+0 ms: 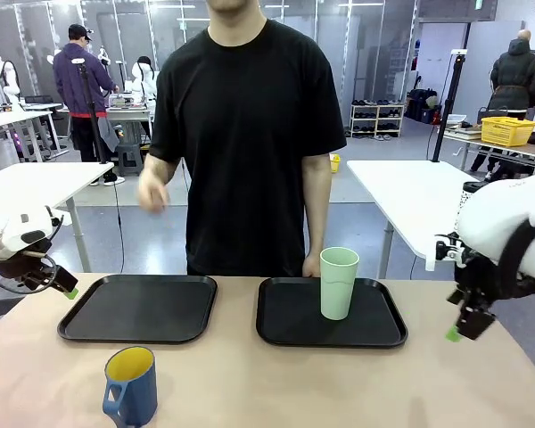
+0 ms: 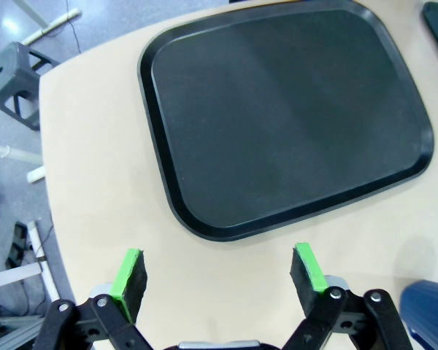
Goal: Sort and store the cups by type.
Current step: Pick up the Handle plastic cup and place it into the empty Flat Tray.
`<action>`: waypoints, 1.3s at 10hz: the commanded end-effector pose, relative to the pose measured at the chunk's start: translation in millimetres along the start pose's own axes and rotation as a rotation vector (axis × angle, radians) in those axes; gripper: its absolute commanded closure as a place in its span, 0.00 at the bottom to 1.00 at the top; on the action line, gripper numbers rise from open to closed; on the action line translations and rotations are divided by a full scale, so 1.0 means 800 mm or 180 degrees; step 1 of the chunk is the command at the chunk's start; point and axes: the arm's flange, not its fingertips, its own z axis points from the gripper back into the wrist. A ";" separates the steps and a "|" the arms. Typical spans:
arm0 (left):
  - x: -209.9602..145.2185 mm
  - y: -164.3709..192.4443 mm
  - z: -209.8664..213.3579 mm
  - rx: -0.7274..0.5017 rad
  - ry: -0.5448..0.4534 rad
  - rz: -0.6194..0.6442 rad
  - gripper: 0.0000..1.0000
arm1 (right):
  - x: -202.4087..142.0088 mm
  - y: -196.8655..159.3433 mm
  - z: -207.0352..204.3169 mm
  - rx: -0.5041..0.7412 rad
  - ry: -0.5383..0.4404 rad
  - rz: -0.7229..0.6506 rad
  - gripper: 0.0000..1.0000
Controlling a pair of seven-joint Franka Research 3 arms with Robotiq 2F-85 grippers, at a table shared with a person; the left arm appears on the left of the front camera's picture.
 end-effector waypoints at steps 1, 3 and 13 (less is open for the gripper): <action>0.000 0.003 0.002 -0.0002 -0.0014 -0.0011 0.00 | 0.014 0.014 0.059 0.0340 0.0278 0.0068 0.00; 0.000 0.003 0.002 -0.0002 -0.0014 -0.0011 0.00 | 0.013 0.005 0.062 0.0357 0.0199 0.0152 0.00; 0.000 0.003 0.002 -0.0002 -0.0014 -0.0011 0.00 | 0.008 0.010 0.066 0.0349 0.0245 0.0169 0.00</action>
